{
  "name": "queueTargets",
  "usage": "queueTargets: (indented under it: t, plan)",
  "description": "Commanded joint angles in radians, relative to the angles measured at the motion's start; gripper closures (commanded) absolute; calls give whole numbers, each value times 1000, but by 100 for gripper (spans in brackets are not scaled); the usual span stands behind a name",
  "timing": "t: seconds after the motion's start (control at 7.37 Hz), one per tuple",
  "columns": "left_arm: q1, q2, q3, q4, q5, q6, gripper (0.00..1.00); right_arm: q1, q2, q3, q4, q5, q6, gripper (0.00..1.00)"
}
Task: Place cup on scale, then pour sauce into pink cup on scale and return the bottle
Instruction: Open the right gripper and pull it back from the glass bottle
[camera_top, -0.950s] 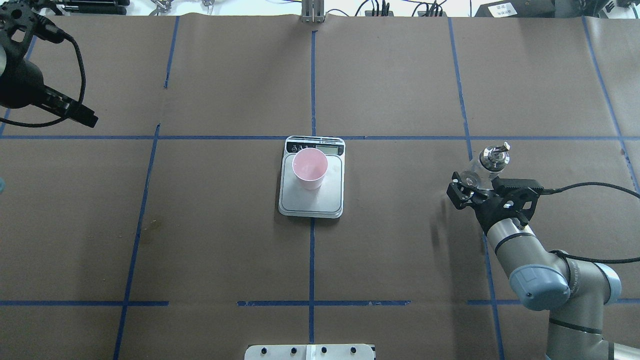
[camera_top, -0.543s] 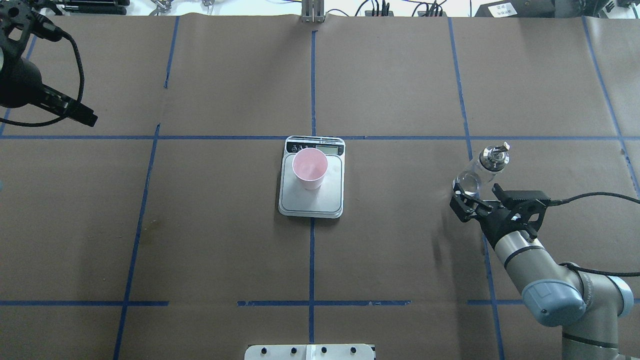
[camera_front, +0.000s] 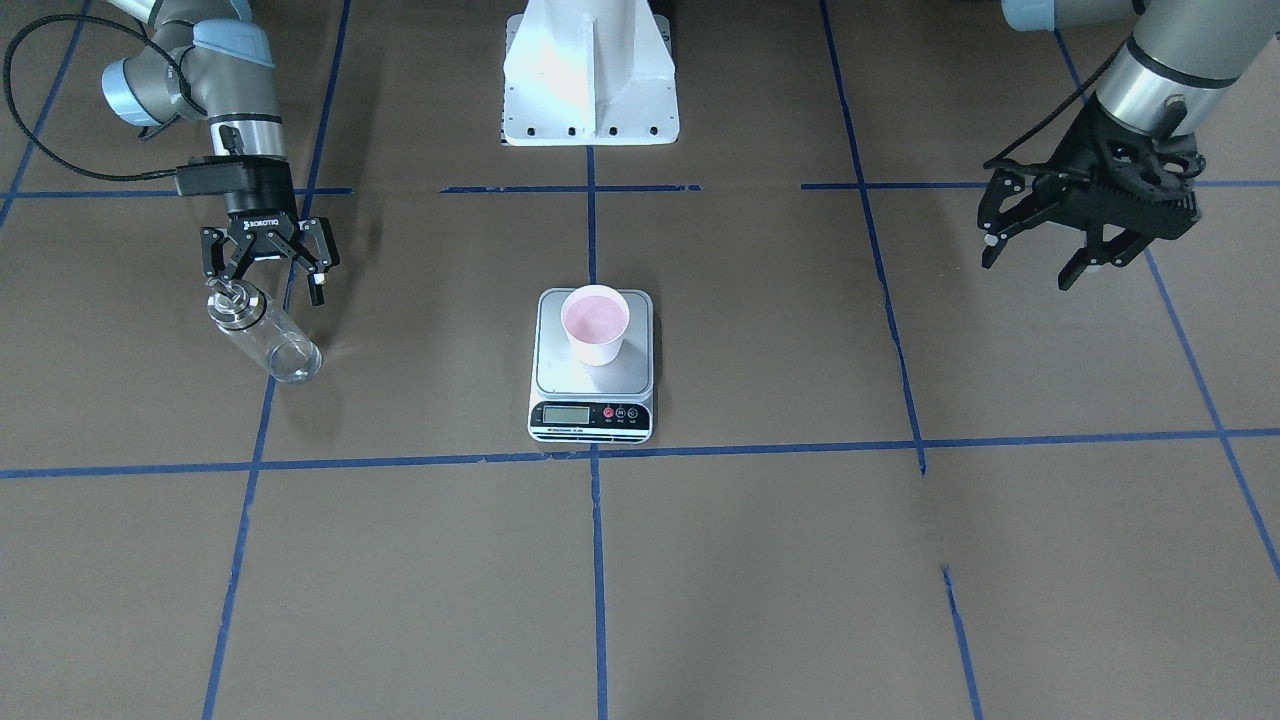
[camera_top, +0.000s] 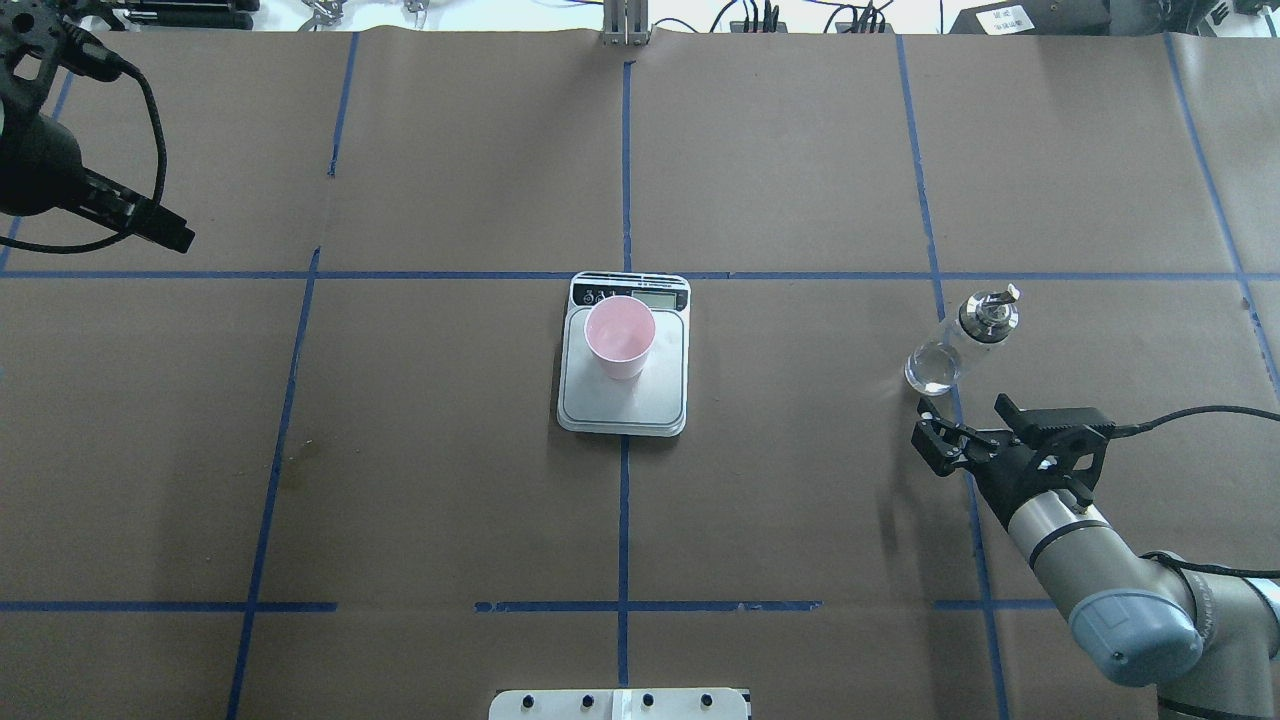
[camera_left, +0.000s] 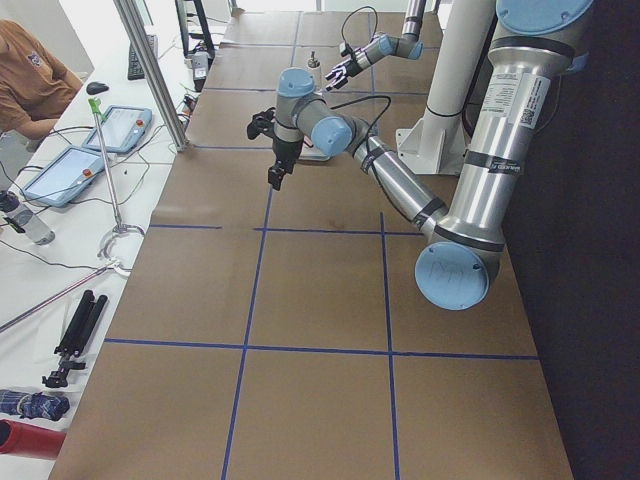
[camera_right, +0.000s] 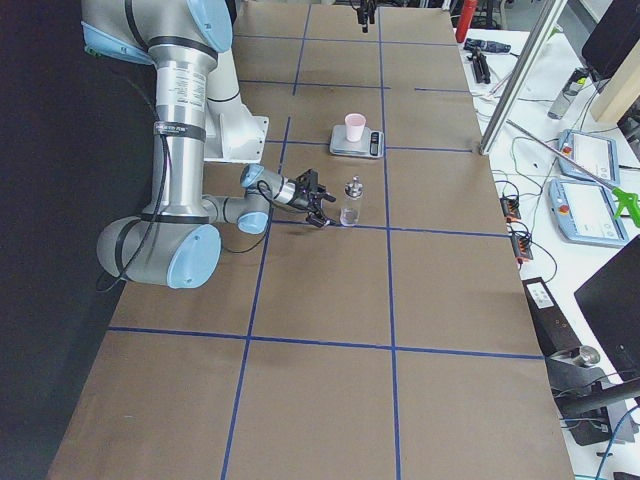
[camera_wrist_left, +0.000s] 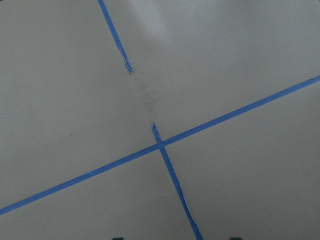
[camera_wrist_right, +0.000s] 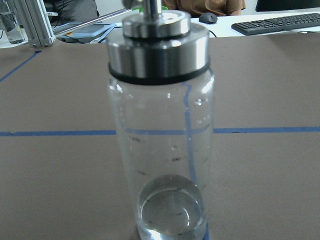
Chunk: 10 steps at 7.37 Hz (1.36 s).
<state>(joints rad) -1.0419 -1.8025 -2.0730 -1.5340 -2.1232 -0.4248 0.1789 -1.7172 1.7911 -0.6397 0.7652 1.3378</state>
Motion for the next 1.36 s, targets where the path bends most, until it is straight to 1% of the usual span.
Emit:
queueTargets:
  t: [0.0,0.14,0.27,0.41,0.68,0.81,0.95,1.09,1.22]
  plan:
    - [0,0,5,0,0,0,23,-15,-92,77,0,85,-3,0]
    - [0,2,8,0,2,1,23,-13,-138,109,0,126,-12,0]
    - [2,23,13,-5,3,17,23,-10,-180,143,0,191,-17,0]
    - [2,23,20,-11,5,20,23,-6,-217,155,0,242,-22,0]
    - [-1,31,62,-15,3,111,23,72,-229,154,0,395,-127,0]
    - [-10,38,71,-17,2,130,23,146,-234,152,0,522,-172,0]
    - [-33,38,85,-17,-3,170,23,250,-233,146,0,671,-301,0]
    - [-56,46,100,-20,-4,199,23,387,-229,134,-2,848,-400,0]
    - [-81,49,118,-26,-15,227,23,563,-219,85,-2,1060,-511,0]
